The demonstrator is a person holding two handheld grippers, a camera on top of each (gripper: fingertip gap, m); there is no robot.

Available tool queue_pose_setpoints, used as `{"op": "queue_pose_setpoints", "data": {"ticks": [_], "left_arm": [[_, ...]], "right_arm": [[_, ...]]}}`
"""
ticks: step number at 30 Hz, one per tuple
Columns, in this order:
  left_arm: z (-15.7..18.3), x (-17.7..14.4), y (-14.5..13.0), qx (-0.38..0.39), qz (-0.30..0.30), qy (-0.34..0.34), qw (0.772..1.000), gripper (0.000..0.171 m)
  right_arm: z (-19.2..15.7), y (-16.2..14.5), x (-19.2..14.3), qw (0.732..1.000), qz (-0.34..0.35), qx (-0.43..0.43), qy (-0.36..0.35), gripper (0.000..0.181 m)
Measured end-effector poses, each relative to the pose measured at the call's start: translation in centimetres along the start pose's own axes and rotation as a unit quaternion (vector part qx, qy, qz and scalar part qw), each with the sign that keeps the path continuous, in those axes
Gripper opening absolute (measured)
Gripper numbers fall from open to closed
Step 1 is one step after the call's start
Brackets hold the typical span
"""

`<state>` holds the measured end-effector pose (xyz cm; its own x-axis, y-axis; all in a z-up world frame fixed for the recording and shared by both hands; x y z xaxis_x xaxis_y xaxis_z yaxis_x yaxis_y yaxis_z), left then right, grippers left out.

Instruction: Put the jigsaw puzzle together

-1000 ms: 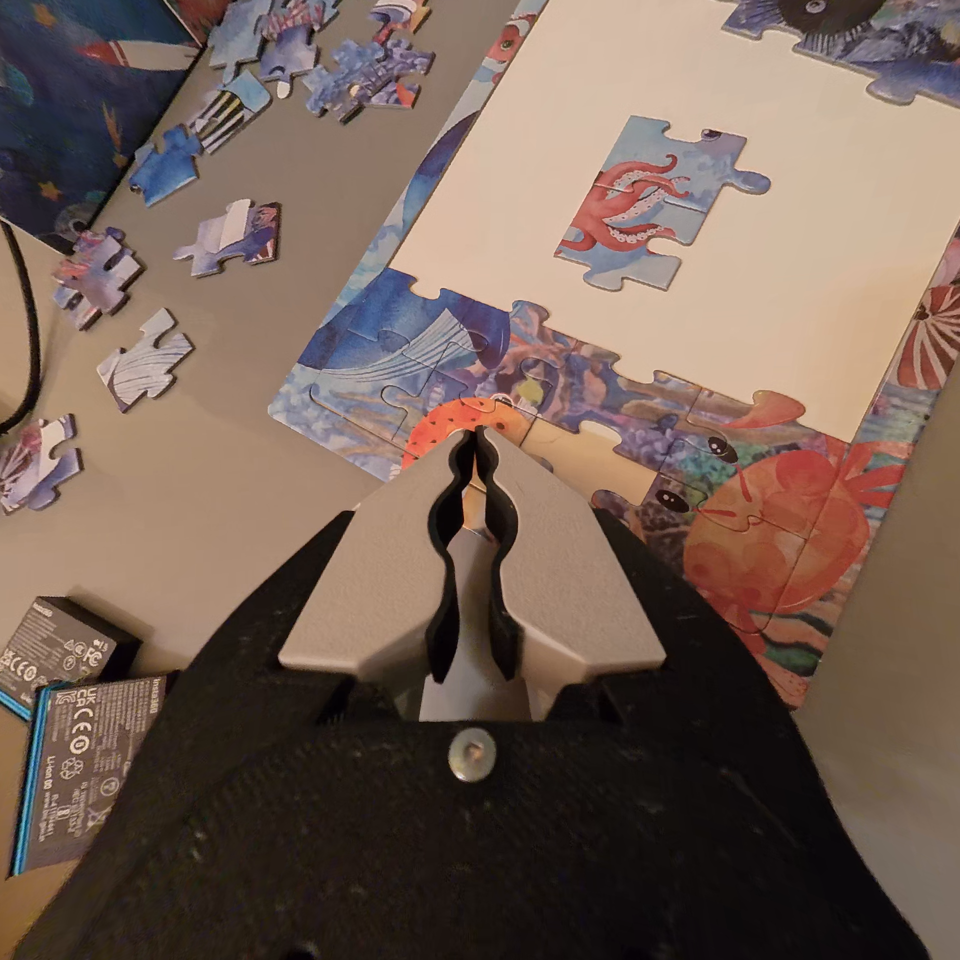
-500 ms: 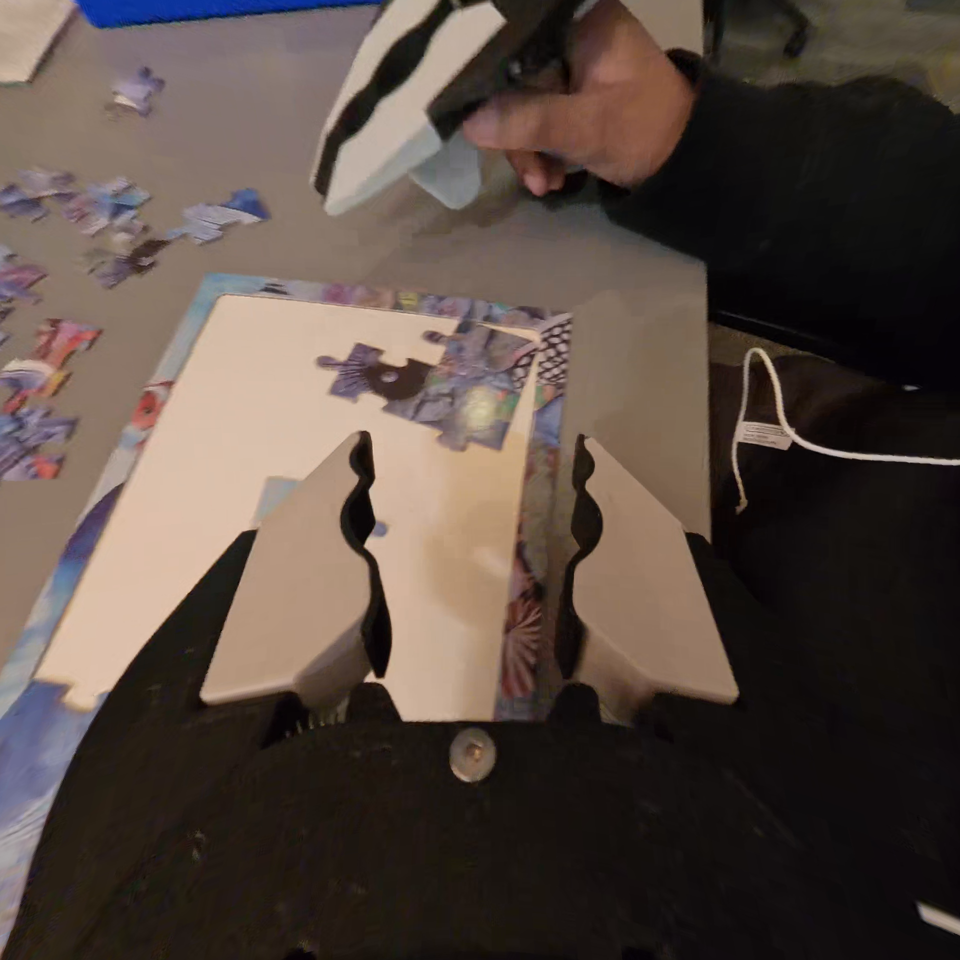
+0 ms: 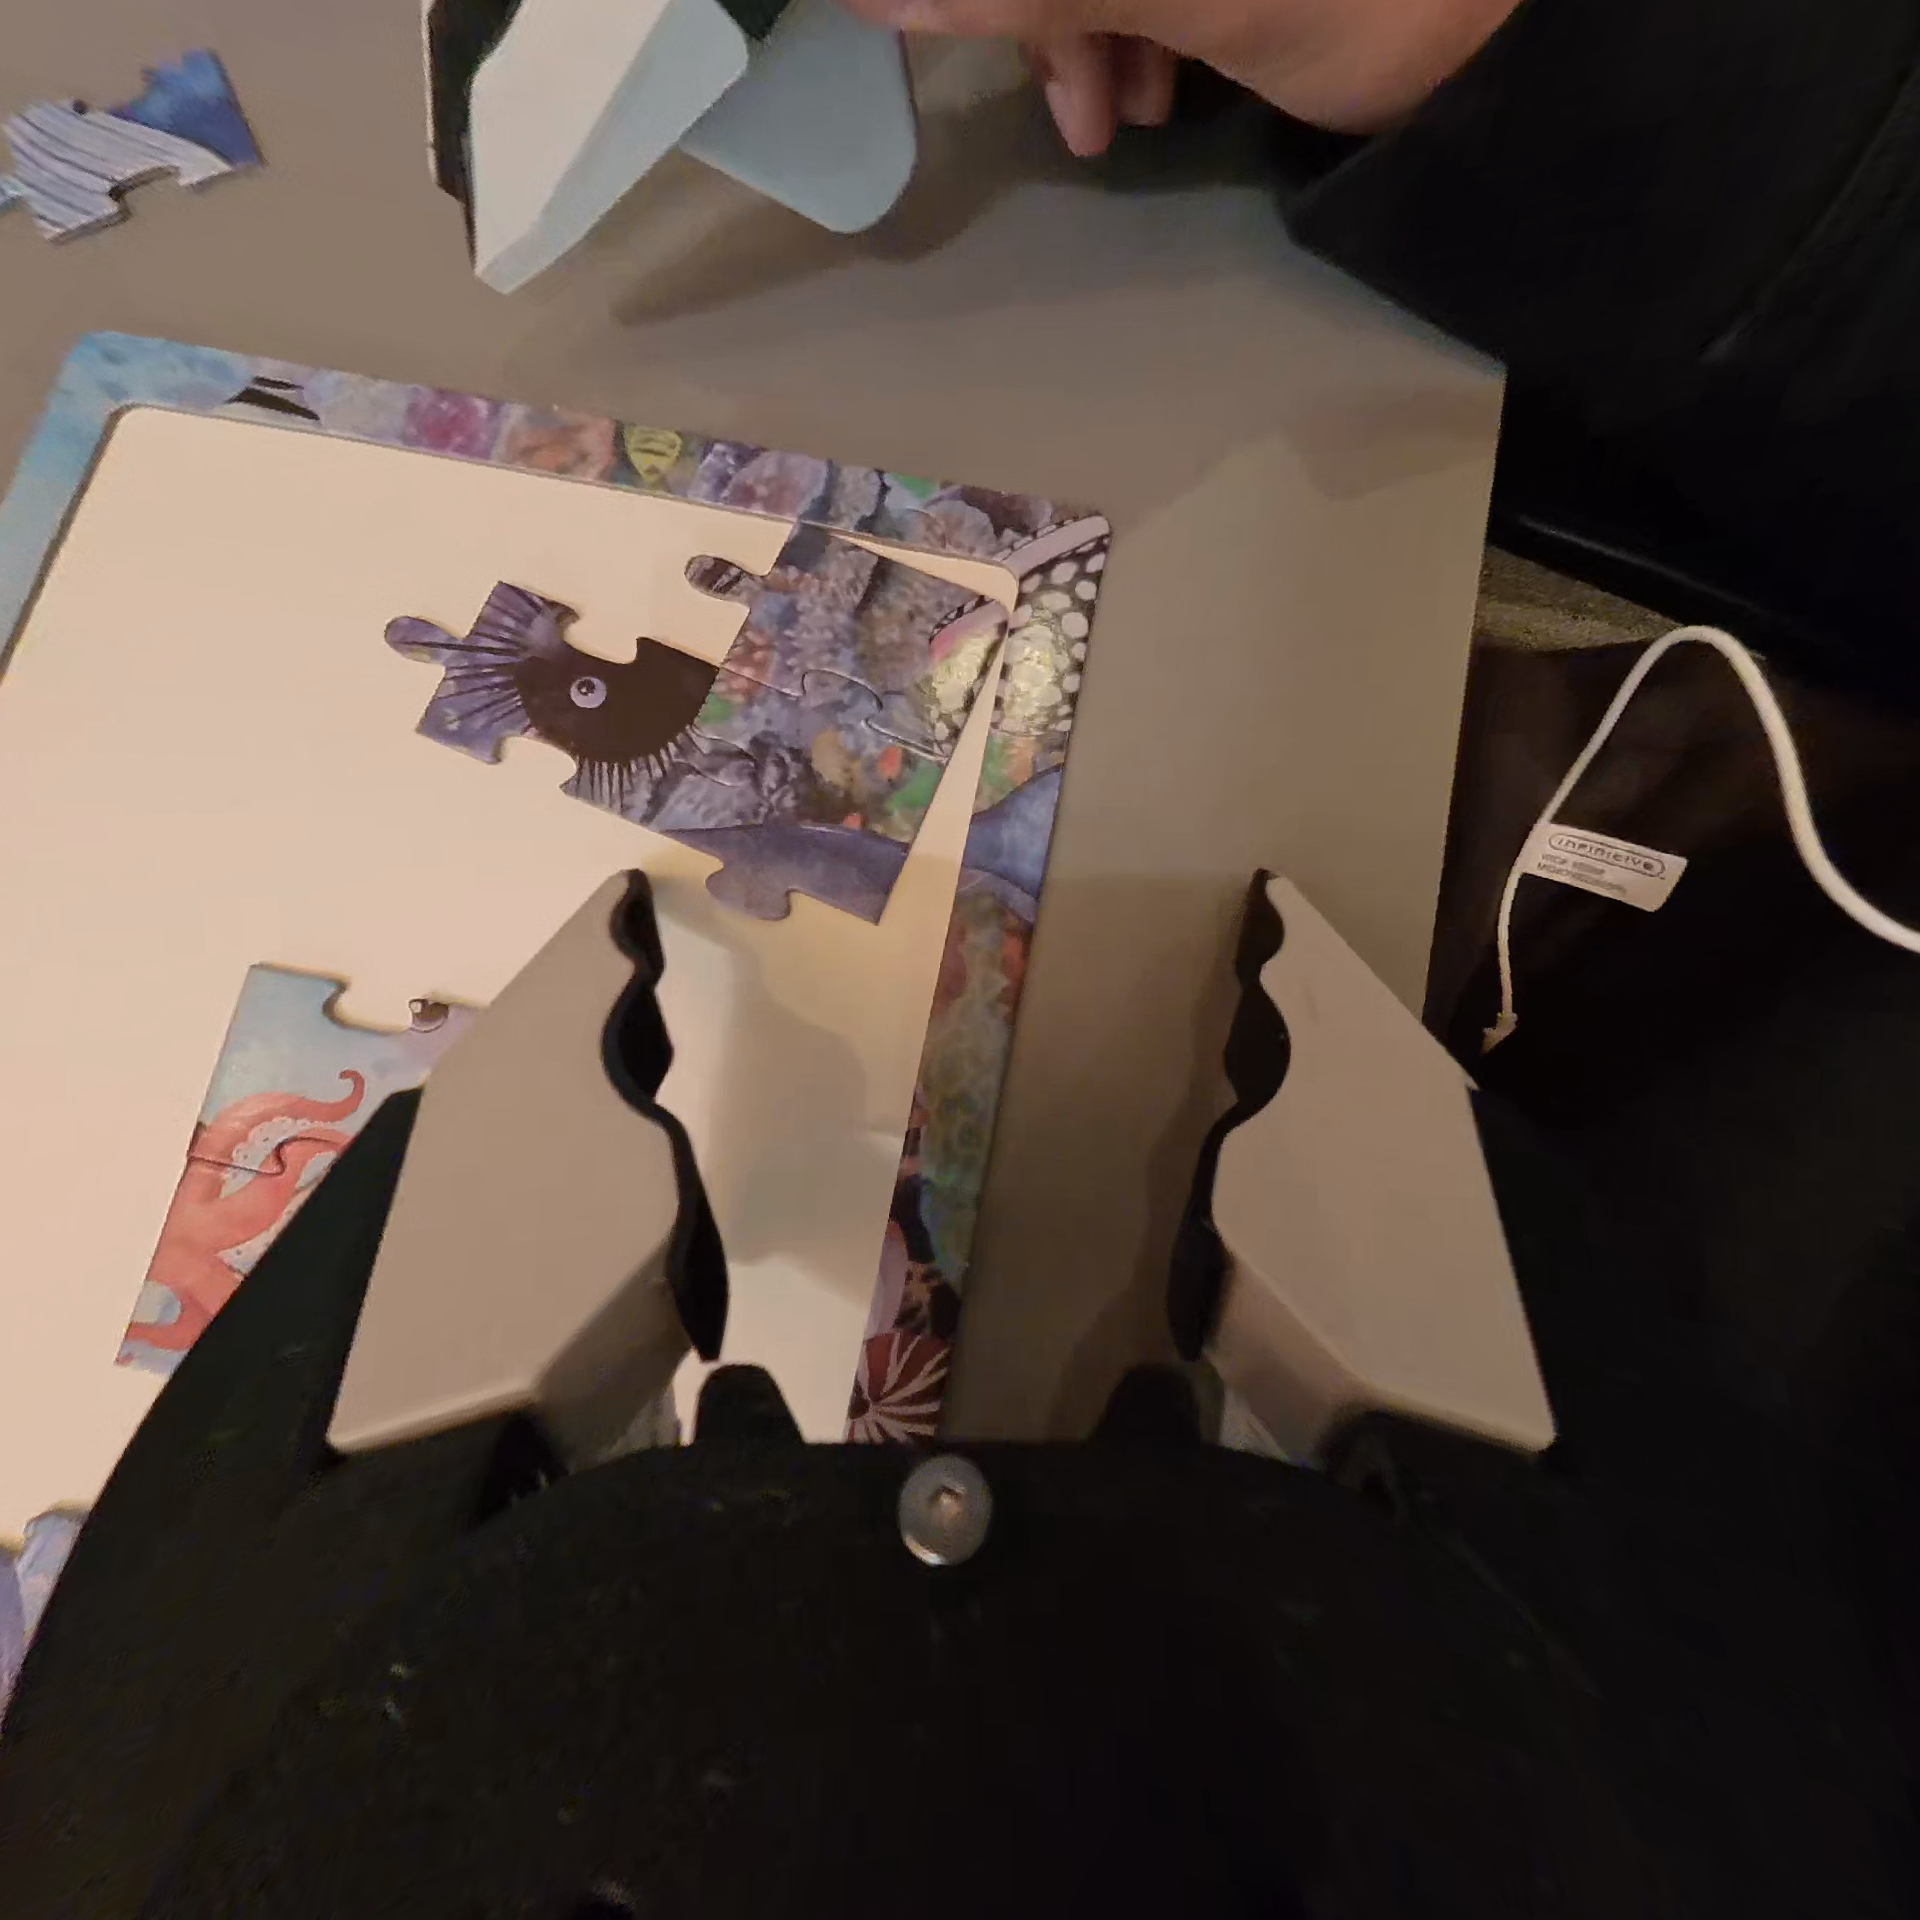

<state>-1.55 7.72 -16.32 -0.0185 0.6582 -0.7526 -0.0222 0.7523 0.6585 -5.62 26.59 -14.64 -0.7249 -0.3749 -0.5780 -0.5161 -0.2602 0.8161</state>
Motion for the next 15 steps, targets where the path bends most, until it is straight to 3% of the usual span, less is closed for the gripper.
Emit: {"op": "queue_pose_setpoints", "data": {"ticks": [1,3,7,15], "left_arm": [[0.03,-0.09,0.08,0.005,0.002,0.000,1.000,0.099],[0.16,-0.34,0.20,0.024,0.013,0.005,1.000,0.064],[0.31,-0.27,0.15,0.026,0.021,0.004,0.999,0.052],[0.22,-0.20,0.24,0.030,0.022,0.003,0.999,0.050]], "right_arm": [[0.07,0.02,-0.06,1.000,0.003,0.005,0.004,0.014],[0.16,0.02,-0.07,1.000,0.003,0.012,0.014,0.014],[0.19,-0.05,0.15,1.000,-0.007,0.016,0.019,0.014],[0.12,-0.17,0.46,0.999,-0.021,0.014,0.022,0.013]]}}
Point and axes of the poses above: each gripper's, where its closed fingertips meet, x out along the fingers, y out of its top, z = x × y across the jaws, the point moved 8 cm from there along -x, back along the fingers, and after that the axes turned 2 degrees about -z, right-handed, at the moved point
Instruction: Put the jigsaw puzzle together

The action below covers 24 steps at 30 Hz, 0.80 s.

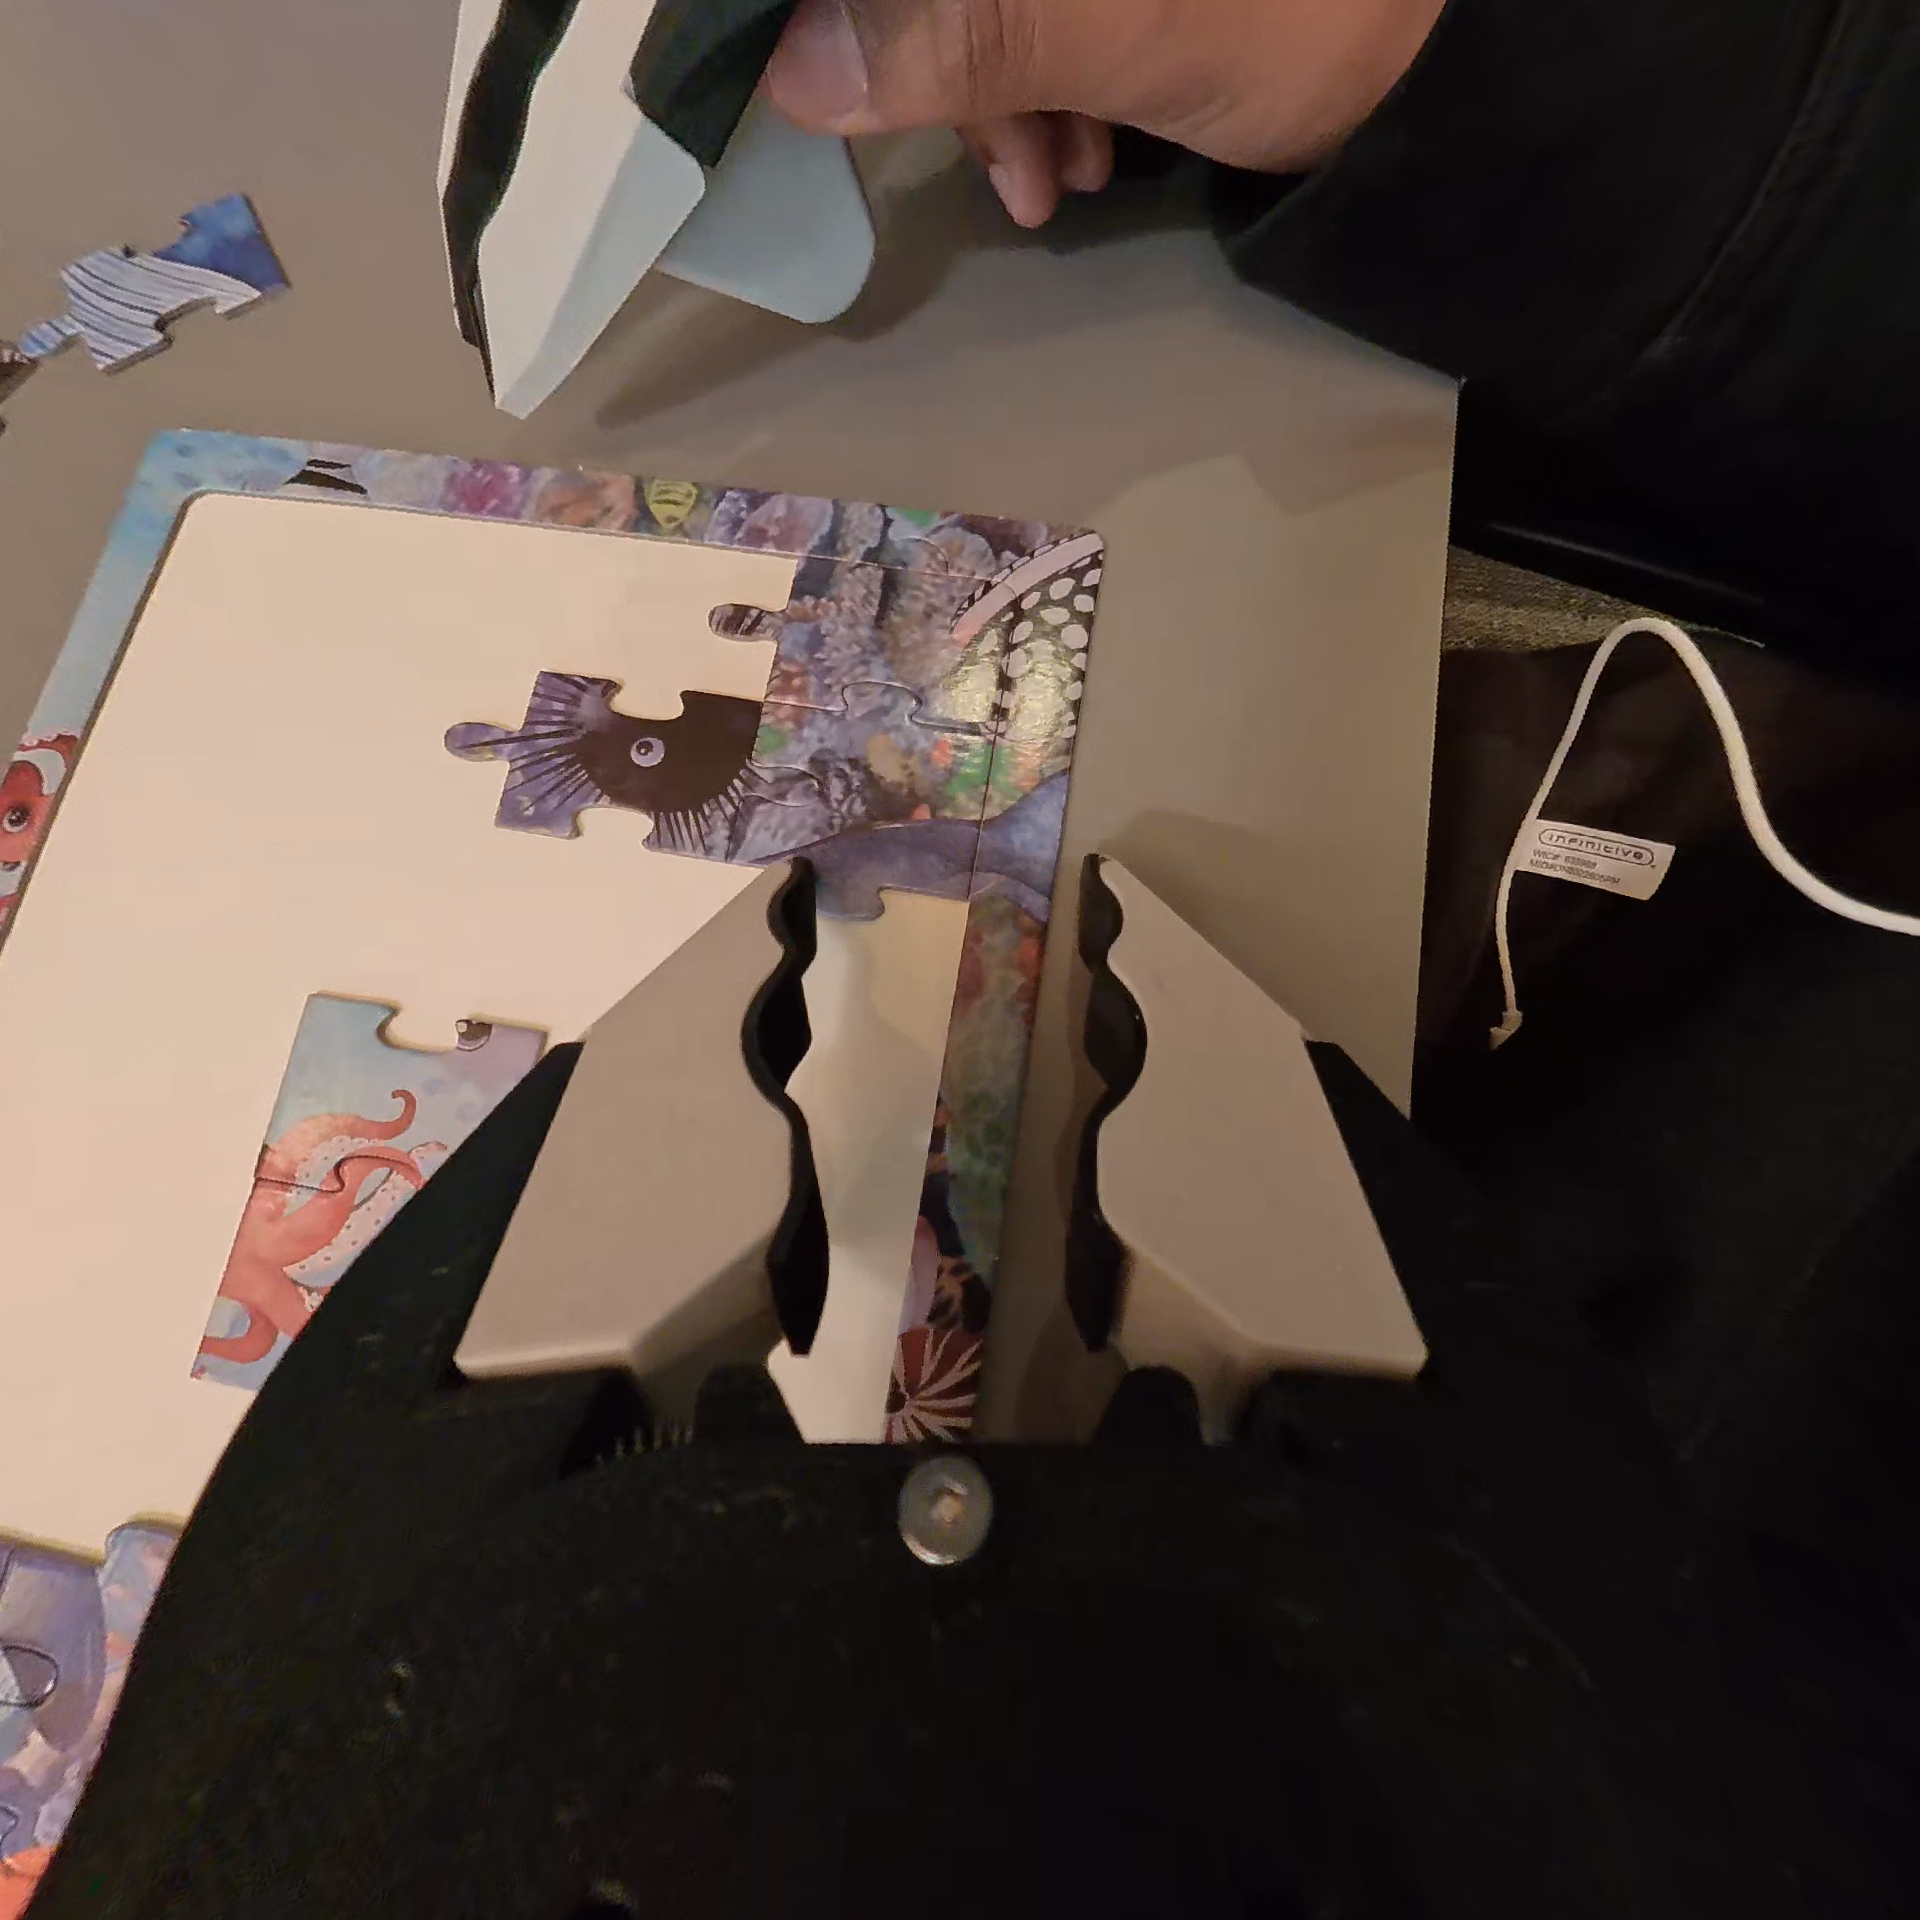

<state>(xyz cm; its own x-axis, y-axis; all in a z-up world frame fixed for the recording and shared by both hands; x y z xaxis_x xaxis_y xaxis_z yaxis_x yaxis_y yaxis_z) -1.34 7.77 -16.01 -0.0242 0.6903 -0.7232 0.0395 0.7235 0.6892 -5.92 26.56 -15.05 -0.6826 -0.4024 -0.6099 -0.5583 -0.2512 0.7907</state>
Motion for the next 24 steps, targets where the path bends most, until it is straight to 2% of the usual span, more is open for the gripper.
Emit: {"op": "queue_pose_setpoints", "data": {"ticks": [4,14,15,17,18,24], "left_arm": [[0.1,0.0,0.0,0.004,0.000,0.003,1.000,0.045],[-0.3,-0.1,-0.1,0.007,-0.001,0.011,1.000,0.044],[-0.5,-0.1,-0.2,0.006,-0.001,0.013,1.000,0.041],[-0.8,-0.3,-0.3,0.009,-0.003,0.025,1.000,0.013],[-1.1,-0.3,-0.4,0.014,-0.006,0.042,0.999,0.009],[-1.3,-0.6,-0.6,0.008,-0.007,0.040,0.999,0.021]], "right_arm": [[0.1,0.0,0.0,1.000,0.002,0.006,-0.001,0.008],[0.2,0.0,-0.1,1.000,0.006,0.011,0.004,0.009],[0.2,0.1,-0.1,1.000,0.006,0.012,0.004,0.009],[0.2,0.1,-0.1,1.000,0.007,0.013,0.006,0.009],[0.3,0.1,-0.1,1.000,0.007,0.013,0.006,0.009],[0.3,0.1,-0.1,1.000,0.007,0.016,0.008,0.010]]}}
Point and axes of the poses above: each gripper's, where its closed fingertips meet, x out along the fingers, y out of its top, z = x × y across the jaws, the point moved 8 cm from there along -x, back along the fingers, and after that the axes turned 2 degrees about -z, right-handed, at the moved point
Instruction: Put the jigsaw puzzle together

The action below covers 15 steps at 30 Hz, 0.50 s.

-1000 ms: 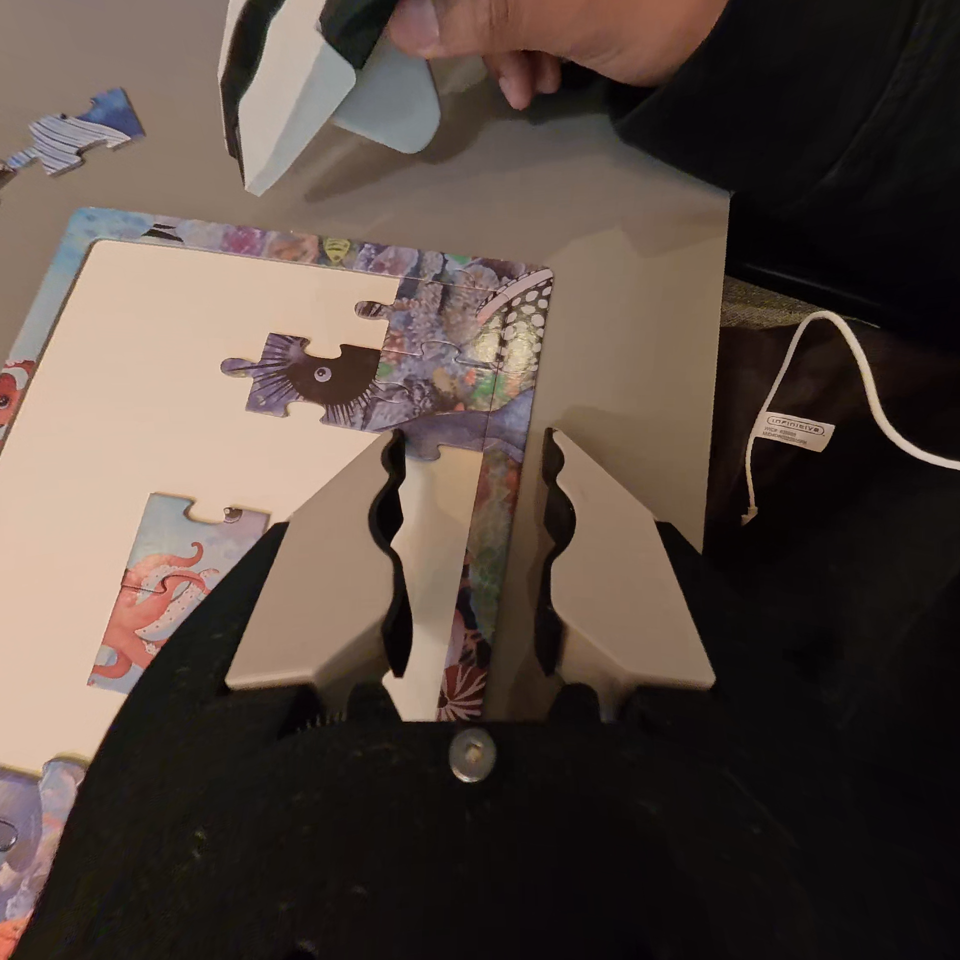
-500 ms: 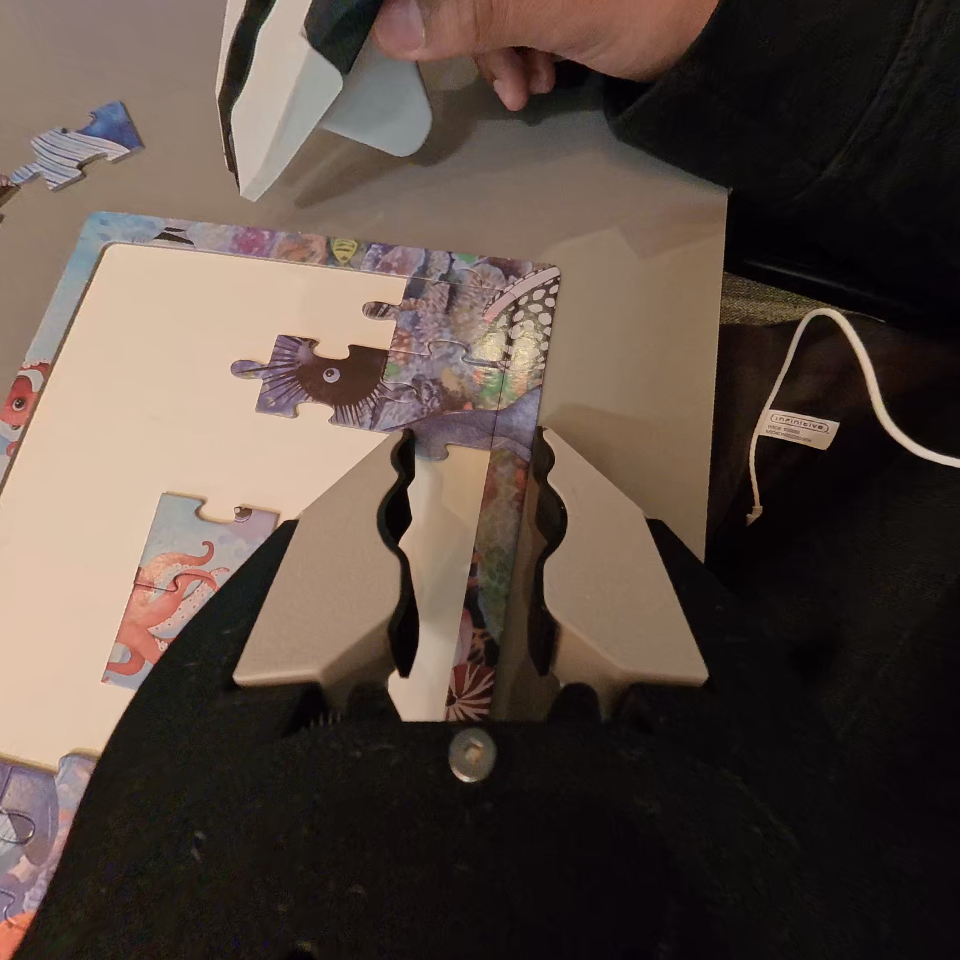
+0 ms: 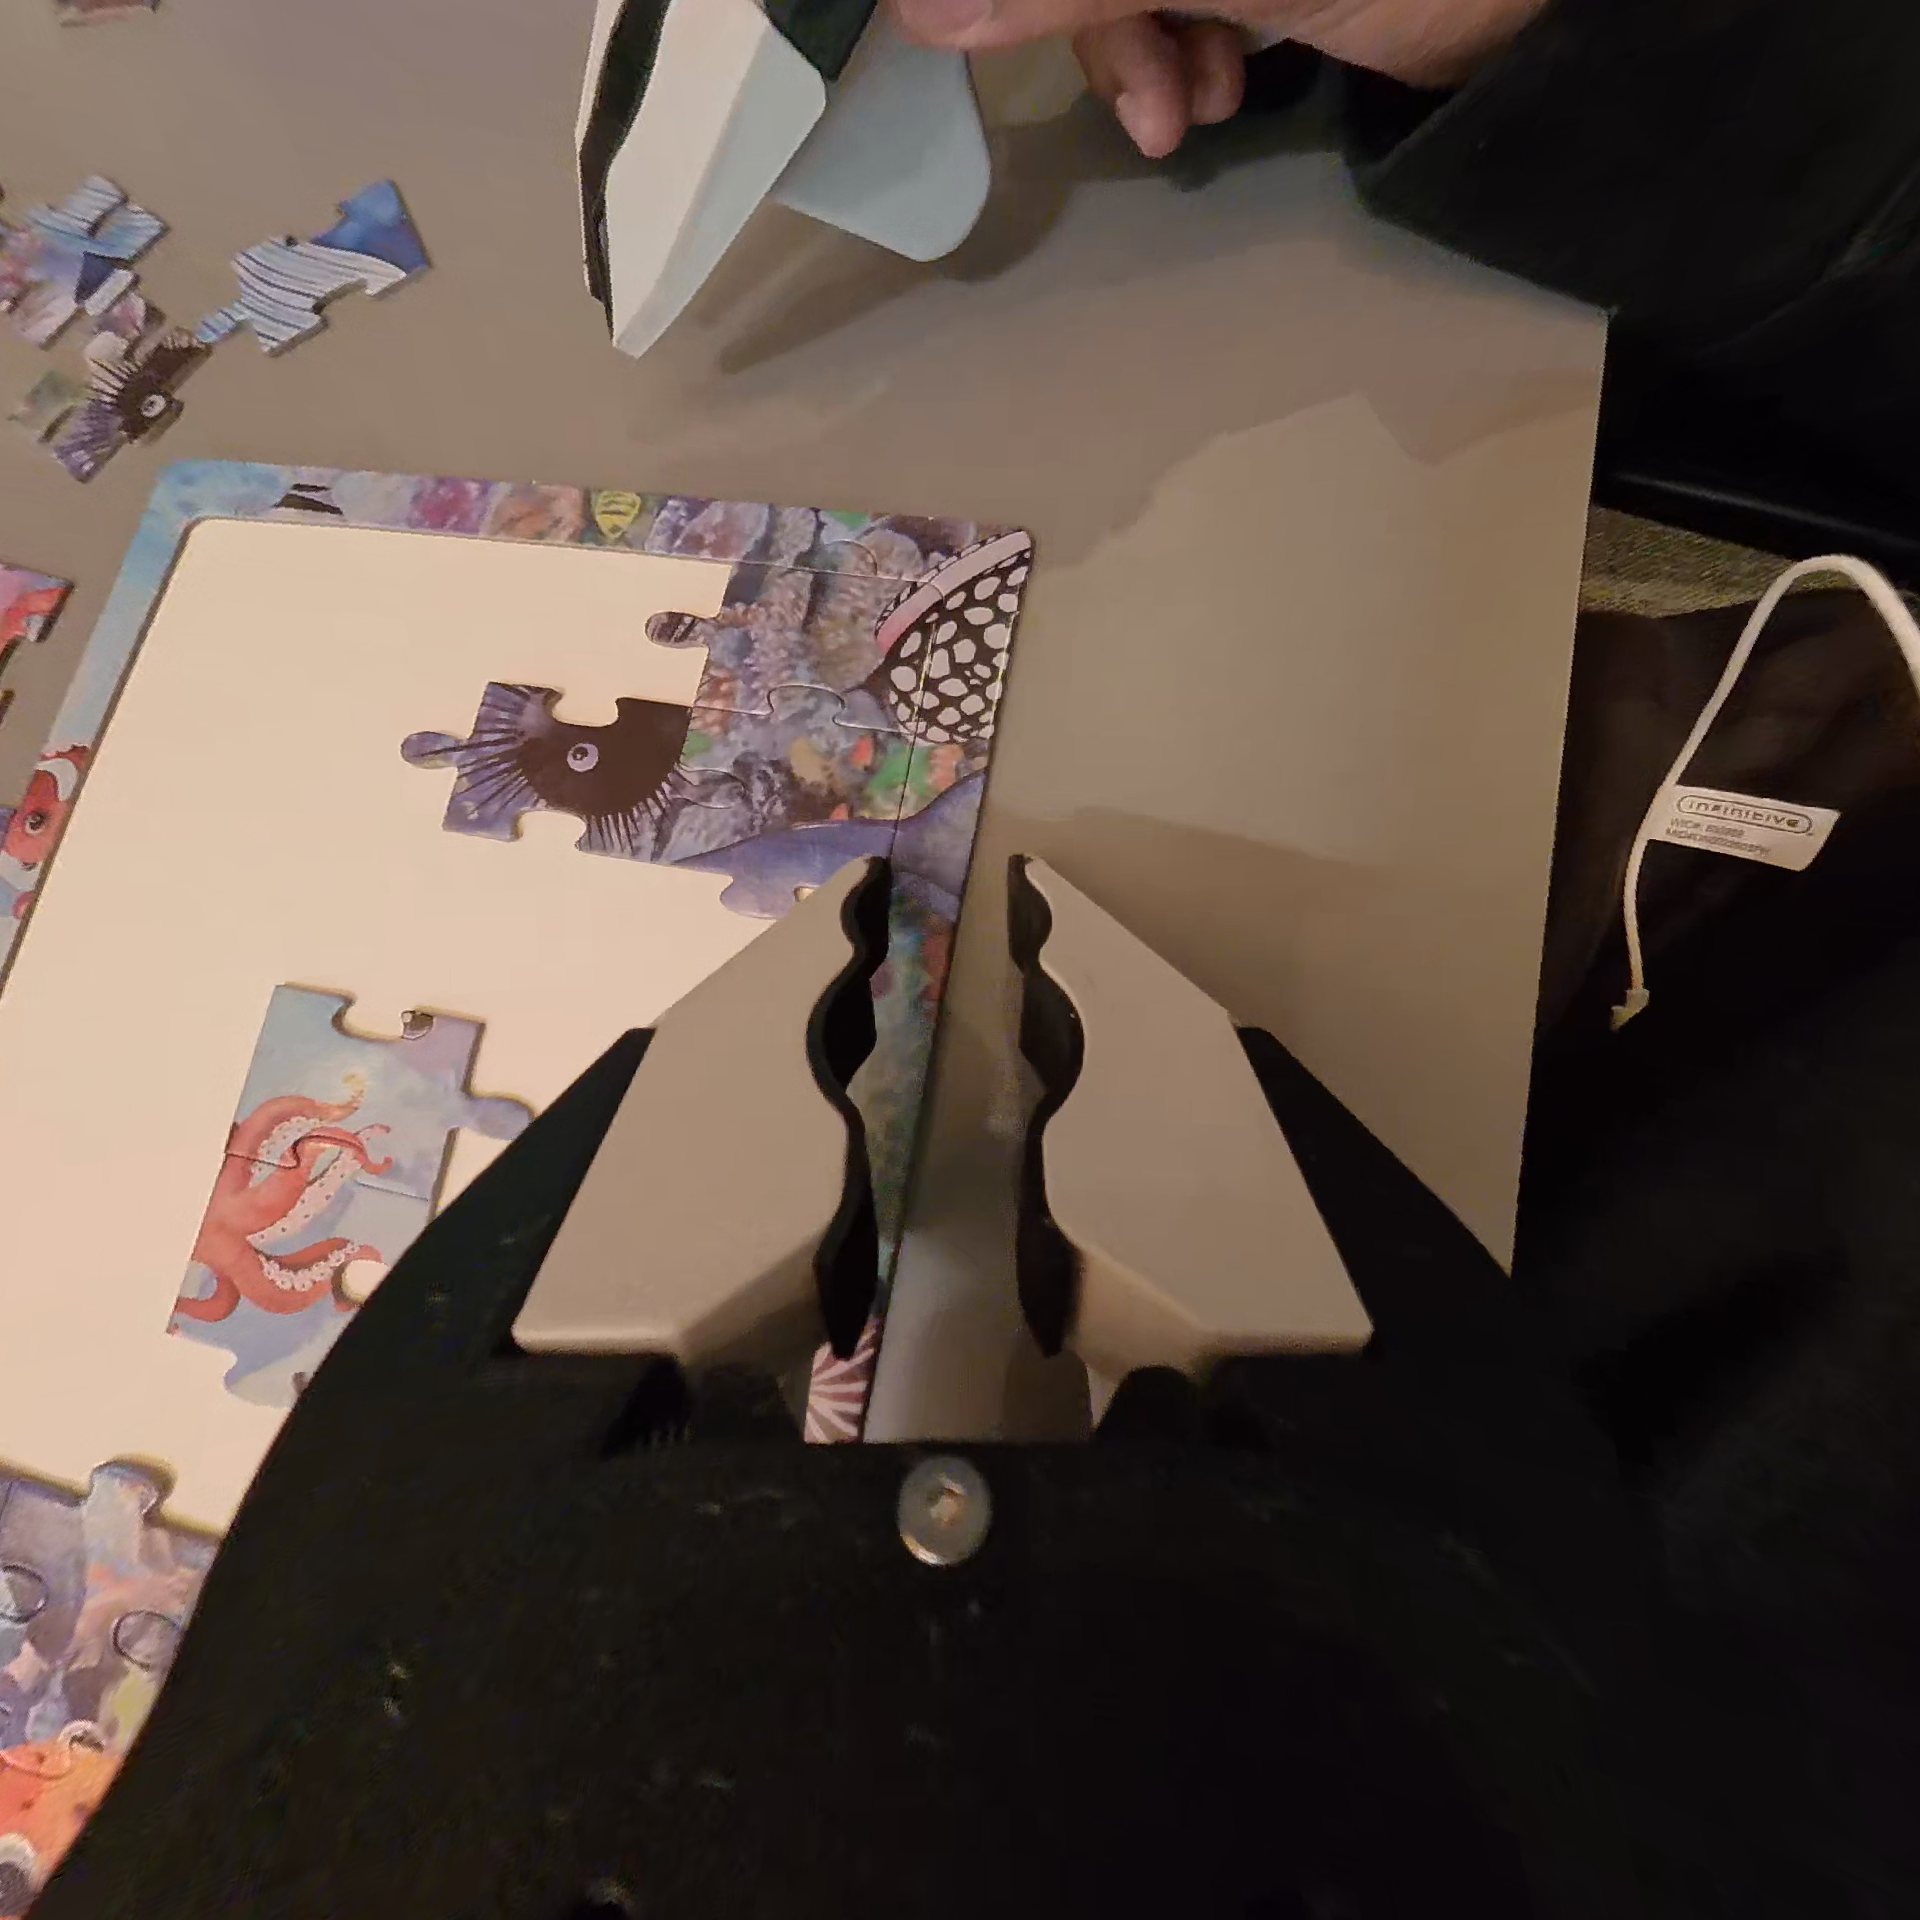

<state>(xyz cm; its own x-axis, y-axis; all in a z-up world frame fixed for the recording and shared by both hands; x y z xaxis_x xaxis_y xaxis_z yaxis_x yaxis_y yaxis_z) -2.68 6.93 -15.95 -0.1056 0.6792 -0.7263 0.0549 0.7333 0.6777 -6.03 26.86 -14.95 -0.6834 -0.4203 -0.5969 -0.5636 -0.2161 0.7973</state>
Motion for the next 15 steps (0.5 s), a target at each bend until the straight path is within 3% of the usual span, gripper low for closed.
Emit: {"op": "queue_pose_setpoints", "data": {"ticks": [4,11,15], "left_arm": [[0.0,-0.2,-0.3,-0.020,0.008,-0.023,0.999,0.029],[-0.6,-0.4,-0.5,-0.041,0.007,0.007,0.999,0.047],[-1.1,-0.2,-0.5,-0.053,0.003,0.017,0.998,0.058]], "right_arm": [[0.0,0.0,0.1,1.000,-0.003,0.000,0.001,0.010],[0.0,-0.1,0.2,1.000,-0.009,0.000,0.002,0.011],[-0.2,-0.3,0.5,1.000,-0.028,0.001,0.010,0.001]]}}
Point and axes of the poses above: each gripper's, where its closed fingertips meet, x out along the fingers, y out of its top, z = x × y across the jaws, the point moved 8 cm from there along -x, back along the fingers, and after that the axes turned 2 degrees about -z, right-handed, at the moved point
